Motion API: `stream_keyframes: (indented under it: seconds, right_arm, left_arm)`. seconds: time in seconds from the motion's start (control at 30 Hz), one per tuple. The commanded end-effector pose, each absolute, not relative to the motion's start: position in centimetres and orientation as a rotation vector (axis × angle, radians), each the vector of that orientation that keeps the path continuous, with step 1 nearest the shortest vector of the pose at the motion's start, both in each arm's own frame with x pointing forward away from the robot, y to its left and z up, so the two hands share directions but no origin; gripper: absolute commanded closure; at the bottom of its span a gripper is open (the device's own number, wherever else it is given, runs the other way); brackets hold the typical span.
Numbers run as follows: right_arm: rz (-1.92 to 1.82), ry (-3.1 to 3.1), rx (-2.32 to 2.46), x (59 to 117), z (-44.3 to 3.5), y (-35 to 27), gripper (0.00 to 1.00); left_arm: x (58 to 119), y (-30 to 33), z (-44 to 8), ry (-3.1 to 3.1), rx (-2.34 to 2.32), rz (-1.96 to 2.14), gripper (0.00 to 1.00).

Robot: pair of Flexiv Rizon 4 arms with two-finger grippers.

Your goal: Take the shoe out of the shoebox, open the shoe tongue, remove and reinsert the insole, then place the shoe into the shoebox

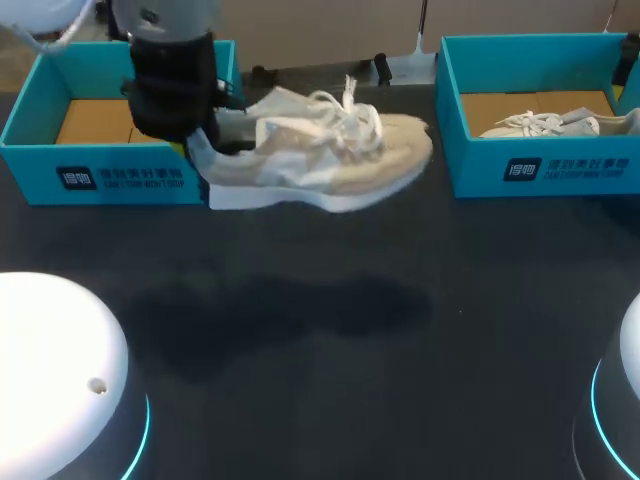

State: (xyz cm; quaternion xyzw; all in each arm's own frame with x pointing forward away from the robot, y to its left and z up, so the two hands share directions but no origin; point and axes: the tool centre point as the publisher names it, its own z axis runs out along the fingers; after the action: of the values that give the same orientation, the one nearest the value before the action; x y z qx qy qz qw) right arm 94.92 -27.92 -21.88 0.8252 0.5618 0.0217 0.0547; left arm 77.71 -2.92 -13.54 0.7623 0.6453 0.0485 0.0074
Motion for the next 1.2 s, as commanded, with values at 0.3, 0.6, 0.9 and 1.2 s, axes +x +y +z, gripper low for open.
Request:
stream_keyframes:
  seconds: [0.3, 0.6, 0.9, 1.2]
  right_arm:
    - [0.067, 1.706, 2.505, 94.9, -21.9, -27.9, 0.0]
    - [0.067, 1.706, 2.505, 94.9, -21.9, -27.9, 0.0]
    - [0.067, 1.706, 2.505, 94.9, -21.9, -27.9, 0.0]
    - [0.067, 1.706, 2.505, 94.9, -21.9, -27.9, 0.0]
  left_arm:
    - [76.1, -7.6, -14.7, 1.967, 2.413, 0.159, 1.0]
    - [74.9, -10.4, -16.2, 1.982, 2.42, 0.146, 1.0]
    - [74.8, -10.9, -19.9, 2.028, 2.425, 0.219, 1.0]
    - [75.5, -11.1, -23.2, 2.032, 2.453, 0.214, 1.0]
